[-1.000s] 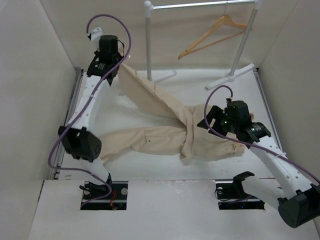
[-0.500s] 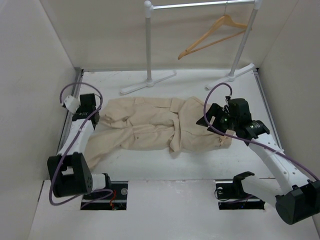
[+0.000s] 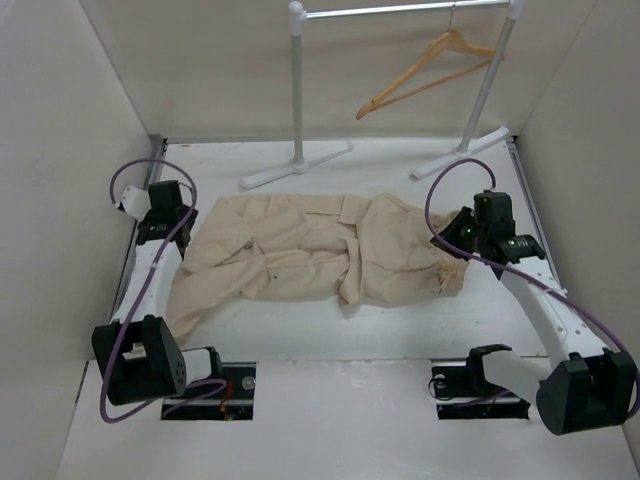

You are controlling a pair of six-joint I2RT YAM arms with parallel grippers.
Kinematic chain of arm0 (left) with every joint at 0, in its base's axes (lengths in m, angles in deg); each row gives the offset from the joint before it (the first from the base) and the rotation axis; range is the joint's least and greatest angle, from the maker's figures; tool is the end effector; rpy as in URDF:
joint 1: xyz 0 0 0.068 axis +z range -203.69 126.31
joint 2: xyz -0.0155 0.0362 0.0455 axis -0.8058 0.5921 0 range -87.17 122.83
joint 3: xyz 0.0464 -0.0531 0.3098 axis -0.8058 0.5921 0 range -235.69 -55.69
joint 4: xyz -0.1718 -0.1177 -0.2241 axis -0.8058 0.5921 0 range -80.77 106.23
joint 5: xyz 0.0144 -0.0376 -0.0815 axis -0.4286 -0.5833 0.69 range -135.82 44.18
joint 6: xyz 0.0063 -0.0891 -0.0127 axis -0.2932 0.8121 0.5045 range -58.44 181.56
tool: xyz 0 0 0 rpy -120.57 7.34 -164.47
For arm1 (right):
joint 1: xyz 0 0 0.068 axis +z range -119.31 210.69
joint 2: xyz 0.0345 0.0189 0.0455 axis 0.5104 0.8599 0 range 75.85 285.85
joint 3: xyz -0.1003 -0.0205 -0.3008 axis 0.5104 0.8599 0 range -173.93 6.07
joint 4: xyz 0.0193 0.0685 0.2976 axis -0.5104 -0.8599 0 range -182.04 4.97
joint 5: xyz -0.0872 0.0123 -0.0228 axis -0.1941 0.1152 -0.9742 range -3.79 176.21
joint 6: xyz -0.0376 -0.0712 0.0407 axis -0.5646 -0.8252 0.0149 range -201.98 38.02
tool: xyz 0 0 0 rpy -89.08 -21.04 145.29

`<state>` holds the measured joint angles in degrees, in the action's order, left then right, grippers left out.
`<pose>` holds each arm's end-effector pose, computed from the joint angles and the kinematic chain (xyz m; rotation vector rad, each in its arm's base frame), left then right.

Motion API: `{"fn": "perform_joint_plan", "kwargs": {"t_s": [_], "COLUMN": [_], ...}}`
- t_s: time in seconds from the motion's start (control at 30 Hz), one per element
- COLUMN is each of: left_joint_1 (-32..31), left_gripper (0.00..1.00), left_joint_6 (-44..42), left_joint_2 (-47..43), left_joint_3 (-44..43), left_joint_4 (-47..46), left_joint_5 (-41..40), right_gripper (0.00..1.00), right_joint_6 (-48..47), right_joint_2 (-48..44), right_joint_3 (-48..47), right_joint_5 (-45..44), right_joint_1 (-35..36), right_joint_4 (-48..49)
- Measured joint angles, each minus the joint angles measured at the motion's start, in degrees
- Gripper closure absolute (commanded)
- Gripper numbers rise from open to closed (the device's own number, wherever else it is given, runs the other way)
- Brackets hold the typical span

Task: Place the trousers on the hanger
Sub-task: Flatten out the trousers at the center of the board.

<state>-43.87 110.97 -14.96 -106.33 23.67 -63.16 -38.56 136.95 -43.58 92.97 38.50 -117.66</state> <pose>0.3318 0.0818 0.2685 -1.2137 1.7955 -0.0629 0.2751 0.0471 0.2787 0.6786 2.3099 0.5688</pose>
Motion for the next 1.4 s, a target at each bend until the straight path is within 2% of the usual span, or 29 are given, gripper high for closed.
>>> {"fn": "perform_joint_plan", "kwargs": {"t_s": [0.07,0.13,0.23,0.5,0.77,0.9,1.0,1.07,1.23,1.4], "left_joint_1": [-5.27,-11.87,-19.43,-24.87,-27.56,-28.22,-28.06,-27.54,-26.14,-24.13], "left_gripper": [0.61,0.57,0.49,0.44,0.45,0.58,0.8,0.89,0.94,0.96], "left_joint_6": [-2.75,-5.22,-7.96,-16.31,-21.42,-22.29,-22.69,-22.93,-22.75,-21.9], "left_joint_2": [-0.68,0.52,3.76,20.92,26.25,27.41,29.27,30.49,29.05,22.03], "left_joint_3": [-2.73,-4.81,-5.09,-7.13,-12.52,-13.29,-13.33,-13.38,-13.38,-15.74], "left_joint_4": [0.11,0.55,1.84,3.58,3.17,2.45,2.54,2.69,3.34,4.66], "left_joint_5": [-1.07,-2.03,-3.45,-4.94,-6.75,-6.93,-7.1,-7.17,-8.13,-8.39], "right_gripper": [0.62,0.48,0.37,0.32,0.31,0.29,0.27,0.26,0.26,0.27], "right_joint_6": [0.09,0.07,0.11,0.28,0.33,0.31,0.33,0.33,0.26,-0.39], "right_joint_2": [1.55,1.97,1.66,5.64,7.91,7.91,8.57,9.88,15.32,25.29], "right_joint_3": [-0.04,-0.04,0.0,0.59,1.25,2.69,3.15,3.15,1.14,-6.49], "right_joint_5": [-1.22,-1.86,-2.36,-3.61,-4.28,-4.48,-4.87,-5.6,-8.11,-6.73], "right_joint_1": [-0.28,-0.28,-0.52,-6.03,-7.1,-7.85,-10.14,-11.78,-13.49,-12.87], "right_joint_4": [0.11,0.15,0.76,4.24,6.6,7.82,7.91,8.57,9.29,12.07]}}
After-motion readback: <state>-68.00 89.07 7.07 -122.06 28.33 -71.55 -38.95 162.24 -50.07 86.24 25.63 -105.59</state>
